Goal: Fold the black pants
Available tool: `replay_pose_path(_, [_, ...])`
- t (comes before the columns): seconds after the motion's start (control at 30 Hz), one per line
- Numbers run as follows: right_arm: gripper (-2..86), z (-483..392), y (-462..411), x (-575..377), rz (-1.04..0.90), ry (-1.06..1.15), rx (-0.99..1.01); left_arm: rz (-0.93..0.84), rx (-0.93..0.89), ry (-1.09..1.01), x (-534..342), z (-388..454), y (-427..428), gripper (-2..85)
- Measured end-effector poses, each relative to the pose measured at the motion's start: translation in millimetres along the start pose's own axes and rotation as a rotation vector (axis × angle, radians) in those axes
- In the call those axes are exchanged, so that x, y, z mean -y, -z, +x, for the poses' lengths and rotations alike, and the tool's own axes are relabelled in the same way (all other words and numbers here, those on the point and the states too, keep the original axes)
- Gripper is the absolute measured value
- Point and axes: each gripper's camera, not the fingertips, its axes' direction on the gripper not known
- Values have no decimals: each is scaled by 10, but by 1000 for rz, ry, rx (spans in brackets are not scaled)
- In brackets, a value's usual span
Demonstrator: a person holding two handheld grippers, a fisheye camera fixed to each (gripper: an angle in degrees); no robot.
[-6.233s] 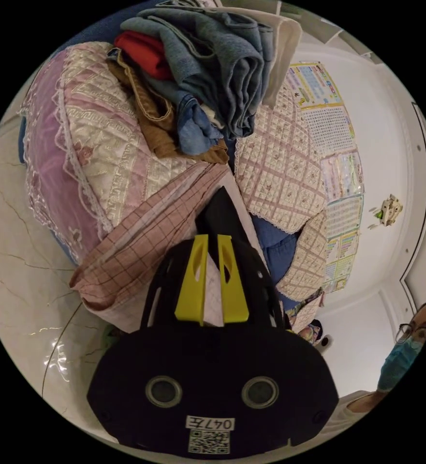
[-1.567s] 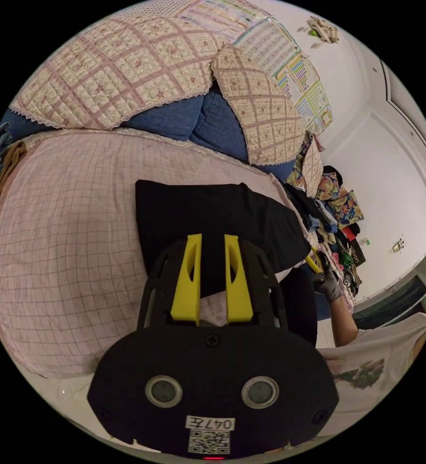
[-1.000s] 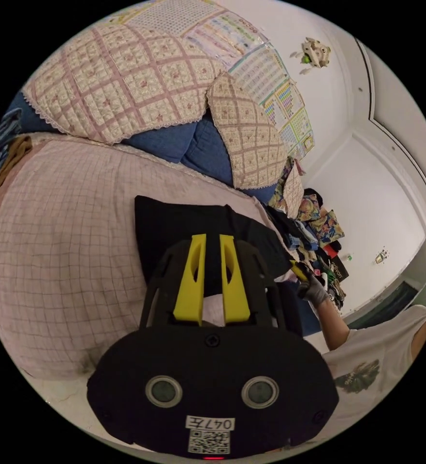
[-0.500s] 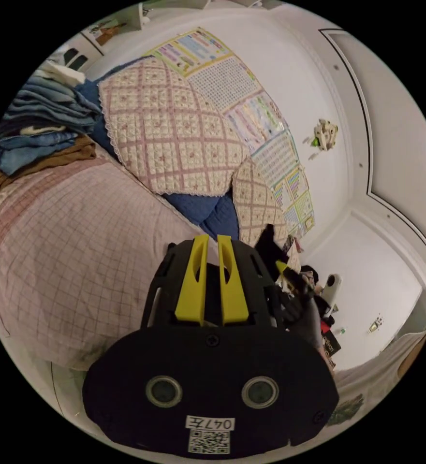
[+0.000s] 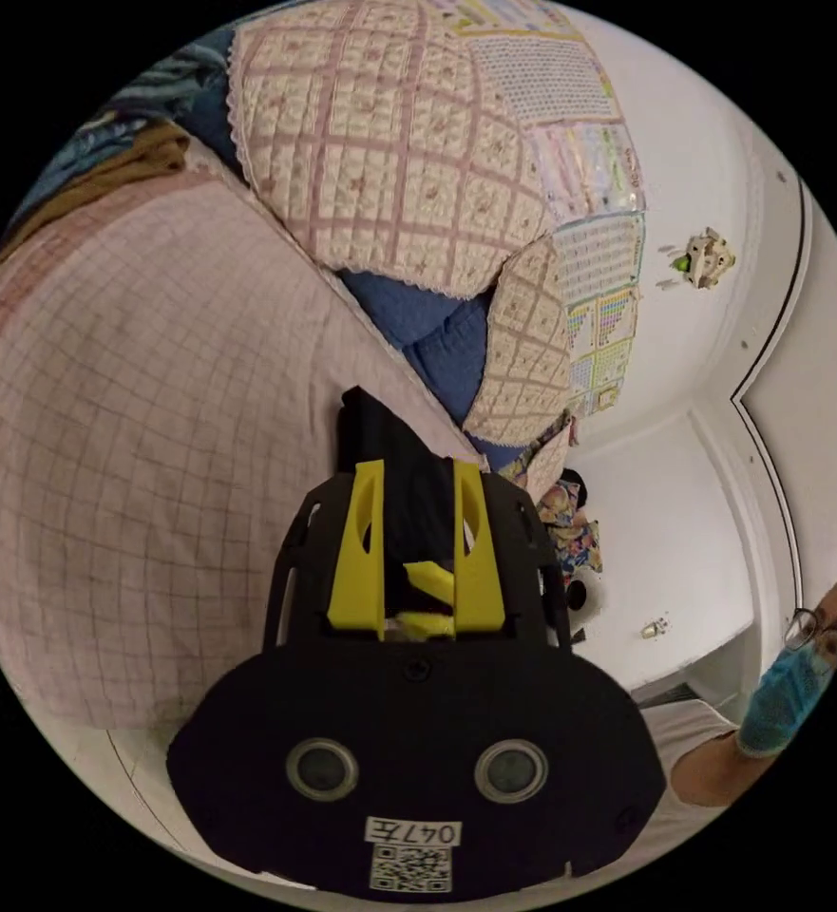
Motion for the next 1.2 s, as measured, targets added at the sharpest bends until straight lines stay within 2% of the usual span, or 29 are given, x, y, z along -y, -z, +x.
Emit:
replay_pose_path(0.17, [96, -684, -761, -106, -58, 241, -287, -54, 19, 26, 137, -264, -163, 111])
replay_pose_path(0.3, [93, -1001, -1242, -233, -85, 357, -429, -44, -48, 92, 164, -534, -148, 112])
replay_pose_path(0.37, [84, -1110, -1460, -291, -87, 392, -454, -33, -16, 83, 197, -547, -104, 111])
replay_pose_path(0.53, [31, -1132, -1660, -331, -35, 368, -438, -62, -35, 90, 288, -654, -88, 118])
replay_pose_path(0.67, [14, -840, -1628, -293, 37, 174, -252, -88, -38, 94, 415, -709, -27, 139])
replay_pose_path(0.77, [12, -615, -1588, -336, 98, 65, -120, -169, -90, 138, 593, -789, -123, 154])
replay_pose_path(0.83, [11, -577, -1562, -374, 134, 63, -97, -244, -135, 168, 765, -824, -249, 162])
replay_pose_path(1.03, [11, -655, -1442, -461, 217, 99, -117, -378, -22, 115, 1304, -562, -603, 159])
replay_pose_path(1.13, [10, -724, -1323, -511, 235, 143, -120, -442, 41, 99, 1457, -469, -794, 135])
replay_pose_path(1.2, [9, -763, -1234, -532, 236, 164, -126, -469, -10, 95, 1525, -422, -835, 98])
